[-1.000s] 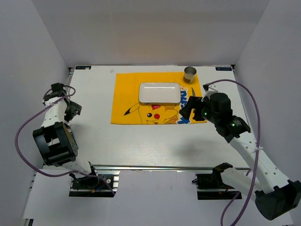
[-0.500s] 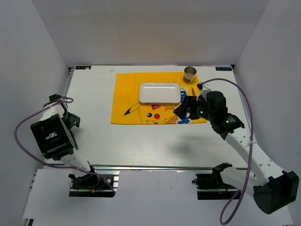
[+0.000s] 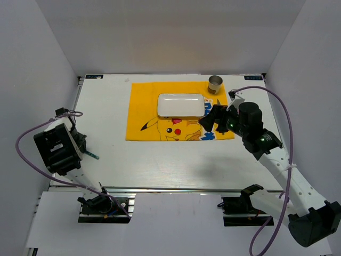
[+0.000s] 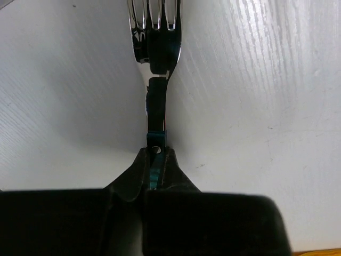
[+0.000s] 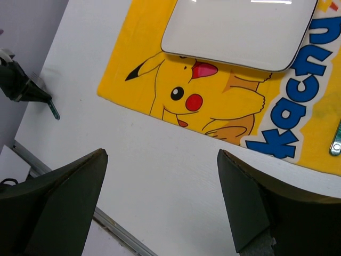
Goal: Set the dinner table for one person
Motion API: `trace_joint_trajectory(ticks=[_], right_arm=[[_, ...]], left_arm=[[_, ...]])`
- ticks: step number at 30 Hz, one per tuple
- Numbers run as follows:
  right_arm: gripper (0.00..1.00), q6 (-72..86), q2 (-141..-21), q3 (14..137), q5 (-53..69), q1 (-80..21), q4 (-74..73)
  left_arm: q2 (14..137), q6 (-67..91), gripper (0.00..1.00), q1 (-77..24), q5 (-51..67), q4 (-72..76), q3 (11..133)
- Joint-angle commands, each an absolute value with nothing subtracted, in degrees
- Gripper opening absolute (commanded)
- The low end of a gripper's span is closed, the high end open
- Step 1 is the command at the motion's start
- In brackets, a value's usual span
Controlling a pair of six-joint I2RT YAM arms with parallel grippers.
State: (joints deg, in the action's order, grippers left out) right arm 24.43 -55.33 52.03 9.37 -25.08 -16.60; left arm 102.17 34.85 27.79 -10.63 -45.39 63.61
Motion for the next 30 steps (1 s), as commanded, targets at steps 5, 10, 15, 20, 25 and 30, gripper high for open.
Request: trace_joint_trajectory(ticks=[5,10,15,20,25,30], right_arm=[[0.89,25.6,-52.2,56.2,6.3,-24.9,-17.1],[0.89,25.8,-52.2,56.5,5.7,-24.9,-17.8],[0.89,24.8,-51.9,56.6,3.3,-24.8,-19.8],[0.89,22.5,-51.8,57.8,0.5,-24.8,-23.5],[0.89,21.7,-50.4,58.3,-1.9,-25.0,-26.5],[0.89,20.7,-48.7,58.7,-3.6,-24.8,-29.0]], left_arm=[[101.1,25.4,0.00,24.4,7.3,-39.4,64.4],[97.5,21.1,0.00,16.8,10.3,-39.1,68.2],[100.7,16.1,0.00,3.9,9.2,-45.5,77.8],[111.8,14.1,0.00,-7.1,2.1,-54.7,95.5],[121.6,13.0,0.00,-11.6,1.0,-60.2,109.2],[128.5,11.5,0.00,-14.1,-1.9,-62.2,115.8]])
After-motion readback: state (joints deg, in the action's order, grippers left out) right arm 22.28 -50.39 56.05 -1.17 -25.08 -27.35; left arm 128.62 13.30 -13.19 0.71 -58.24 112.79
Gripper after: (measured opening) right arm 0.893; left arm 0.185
